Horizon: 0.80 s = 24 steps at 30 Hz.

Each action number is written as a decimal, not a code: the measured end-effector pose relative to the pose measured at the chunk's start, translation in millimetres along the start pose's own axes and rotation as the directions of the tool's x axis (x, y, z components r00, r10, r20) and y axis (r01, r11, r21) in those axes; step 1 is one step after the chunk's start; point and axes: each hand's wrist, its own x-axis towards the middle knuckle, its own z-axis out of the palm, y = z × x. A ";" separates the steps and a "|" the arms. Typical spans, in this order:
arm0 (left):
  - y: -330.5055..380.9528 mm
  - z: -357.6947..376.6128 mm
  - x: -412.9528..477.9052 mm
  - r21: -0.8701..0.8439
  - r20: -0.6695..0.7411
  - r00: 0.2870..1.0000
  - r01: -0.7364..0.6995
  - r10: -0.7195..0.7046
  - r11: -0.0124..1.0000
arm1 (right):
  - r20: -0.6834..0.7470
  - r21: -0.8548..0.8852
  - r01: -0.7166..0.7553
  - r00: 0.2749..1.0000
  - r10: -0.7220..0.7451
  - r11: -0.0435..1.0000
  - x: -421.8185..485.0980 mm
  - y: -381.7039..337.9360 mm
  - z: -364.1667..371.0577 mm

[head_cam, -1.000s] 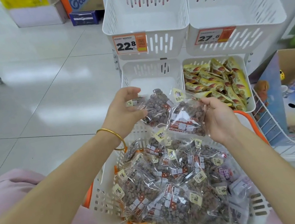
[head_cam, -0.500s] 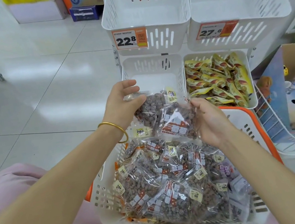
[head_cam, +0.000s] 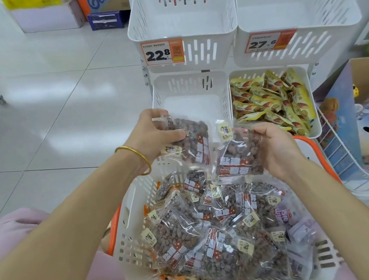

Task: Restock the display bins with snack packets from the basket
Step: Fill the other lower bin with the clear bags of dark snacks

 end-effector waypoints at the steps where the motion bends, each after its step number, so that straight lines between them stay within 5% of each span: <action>1: 0.6 -1.9 0.9 -0.003 0.000 1.000 0.001 -0.001 1.000 | -0.010 -0.003 0.020 1.000 -0.020 1.000 -0.5 -3.4 -1.0; 15: 7.9 -0.3 -8.1 0.012 0.164 0.986 0.042 -0.043 0.999 | 0.135 -0.160 0.095 0.988 -0.074 0.982 -15.5 -5.1 21.7; 24: 9.6 7.6 -9.0 -0.176 0.167 0.980 0.135 -0.105 0.975 | 0.216 -0.193 0.121 0.973 -0.078 0.974 -17.1 4.0 27.9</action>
